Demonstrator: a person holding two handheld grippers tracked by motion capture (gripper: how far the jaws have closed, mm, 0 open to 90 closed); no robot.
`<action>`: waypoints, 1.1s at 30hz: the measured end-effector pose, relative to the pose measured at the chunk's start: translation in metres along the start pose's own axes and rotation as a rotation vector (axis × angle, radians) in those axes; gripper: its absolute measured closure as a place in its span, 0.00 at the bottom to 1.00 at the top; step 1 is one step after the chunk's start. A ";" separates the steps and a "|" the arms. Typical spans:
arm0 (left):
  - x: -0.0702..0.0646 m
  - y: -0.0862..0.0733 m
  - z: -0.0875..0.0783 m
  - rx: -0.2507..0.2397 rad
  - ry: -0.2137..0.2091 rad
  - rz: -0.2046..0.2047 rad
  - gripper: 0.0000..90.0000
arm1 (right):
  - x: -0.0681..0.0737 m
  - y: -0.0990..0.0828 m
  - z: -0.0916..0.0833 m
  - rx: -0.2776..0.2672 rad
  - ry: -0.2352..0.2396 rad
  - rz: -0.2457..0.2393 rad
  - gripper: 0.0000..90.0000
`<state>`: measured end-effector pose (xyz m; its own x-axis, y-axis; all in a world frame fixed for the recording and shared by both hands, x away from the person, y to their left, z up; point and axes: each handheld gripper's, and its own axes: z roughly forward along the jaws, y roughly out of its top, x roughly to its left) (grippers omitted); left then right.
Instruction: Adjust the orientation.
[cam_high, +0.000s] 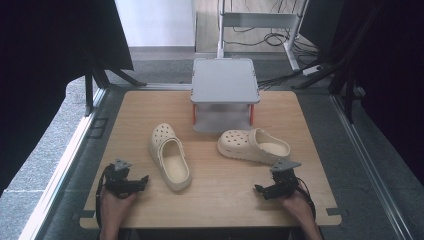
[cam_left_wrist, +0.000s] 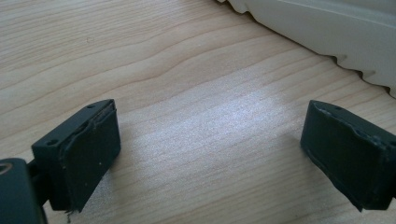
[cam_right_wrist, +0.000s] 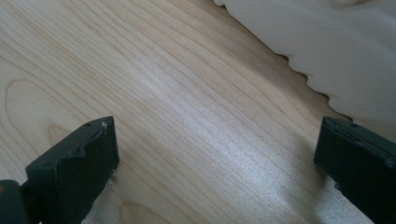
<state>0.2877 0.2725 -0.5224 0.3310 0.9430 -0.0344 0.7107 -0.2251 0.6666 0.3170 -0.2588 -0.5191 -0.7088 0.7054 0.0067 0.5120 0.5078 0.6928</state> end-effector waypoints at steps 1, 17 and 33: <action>0.000 0.000 0.000 0.000 0.000 0.000 0.05 | 0.000 0.000 0.000 -0.001 0.000 0.000 0.00; 0.000 0.000 0.000 0.000 -0.002 0.002 0.05 | 0.008 0.014 -0.013 -0.025 0.022 -0.036 0.02; 0.000 0.000 0.000 0.000 -0.002 0.001 0.05 | 0.030 0.060 -0.013 -0.024 0.142 -0.112 0.00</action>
<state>0.2877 0.2724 -0.5224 0.3330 0.9423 -0.0348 0.7102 -0.2264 0.6666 0.3198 -0.2135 -0.4679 -0.8230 0.5673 0.0297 0.4158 0.5659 0.7119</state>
